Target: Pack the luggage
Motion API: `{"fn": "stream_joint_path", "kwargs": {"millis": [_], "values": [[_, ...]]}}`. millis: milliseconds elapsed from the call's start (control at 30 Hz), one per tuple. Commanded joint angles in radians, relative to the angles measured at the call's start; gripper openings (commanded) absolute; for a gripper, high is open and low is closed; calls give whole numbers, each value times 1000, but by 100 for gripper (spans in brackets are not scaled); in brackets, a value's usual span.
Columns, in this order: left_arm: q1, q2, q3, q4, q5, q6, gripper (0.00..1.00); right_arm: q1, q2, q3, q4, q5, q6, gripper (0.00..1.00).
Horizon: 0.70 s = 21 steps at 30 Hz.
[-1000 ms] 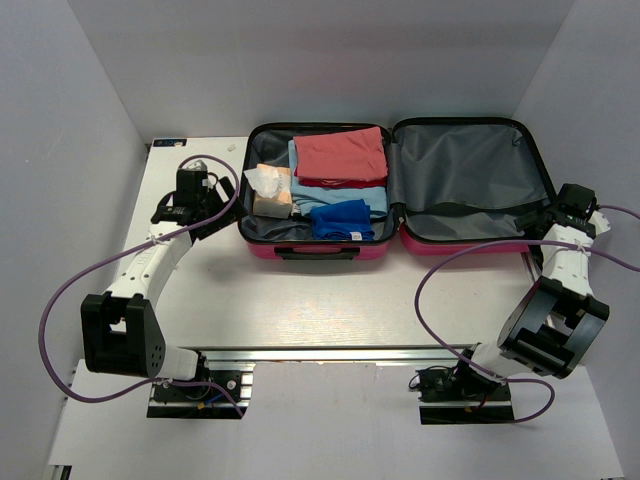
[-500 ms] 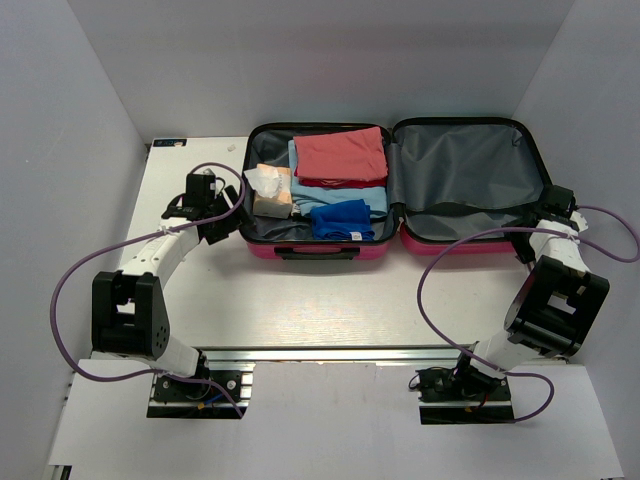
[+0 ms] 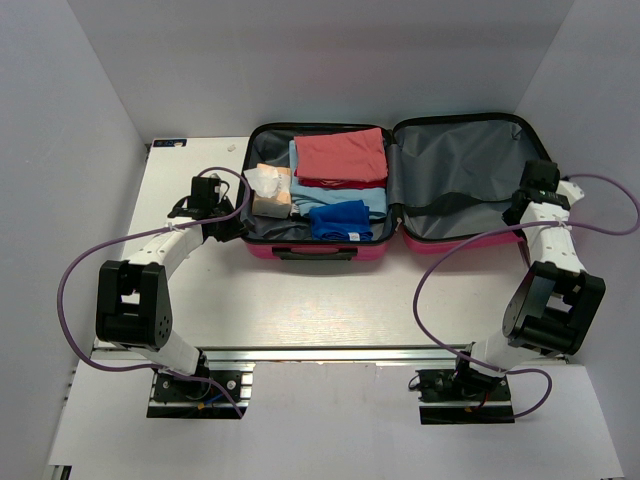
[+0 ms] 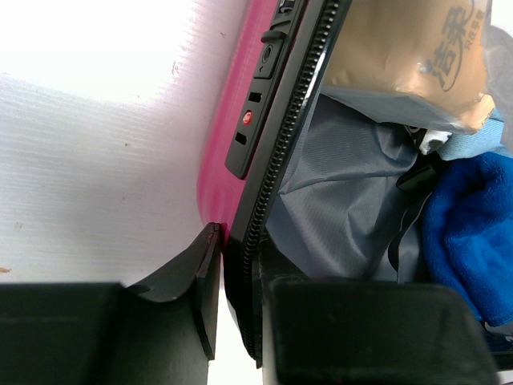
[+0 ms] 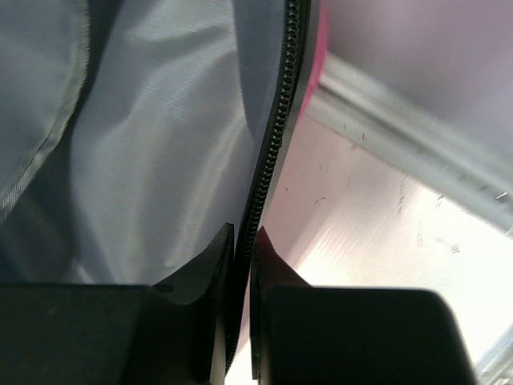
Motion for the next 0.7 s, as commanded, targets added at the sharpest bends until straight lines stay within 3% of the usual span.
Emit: {"fn": "stream_joint_path", "kwargs": {"millis": [0, 133, 267, 367, 467, 500, 533, 600, 667], "values": [[-12, 70, -23, 103, 136, -15, 0, 123, -107, 146, 81, 21, -253, 0], [-12, 45, -60, 131, 150, -18, 0, 242, -180, 163, 96, 32, -329, 0], [-21, 22, -80, 152, 167, -19, 0, 506, -236, 241, 66, 162, -433, 0], [-39, 16, -109, 180, 201, -22, 0, 676, -184, 310, 24, 300, -513, 0], [-50, 18, -139, 195, 210, -28, 0, 905, -102, 366, 47, 408, -603, 0], [-50, 13, -150, 204, 213, -32, 0, 1037, -84, 375, 52, 425, -623, 0], [-50, 12, -168, 218, 224, -36, 0, 1077, -38, 410, 50, 469, -631, 0], [-50, -7, -184, 223, 224, -38, 0, 1205, -4, 441, 36, 474, -634, 0], [-50, -31, -192, 208, 213, -39, 0, 1249, 16, 473, 6, 360, -569, 0]]}}
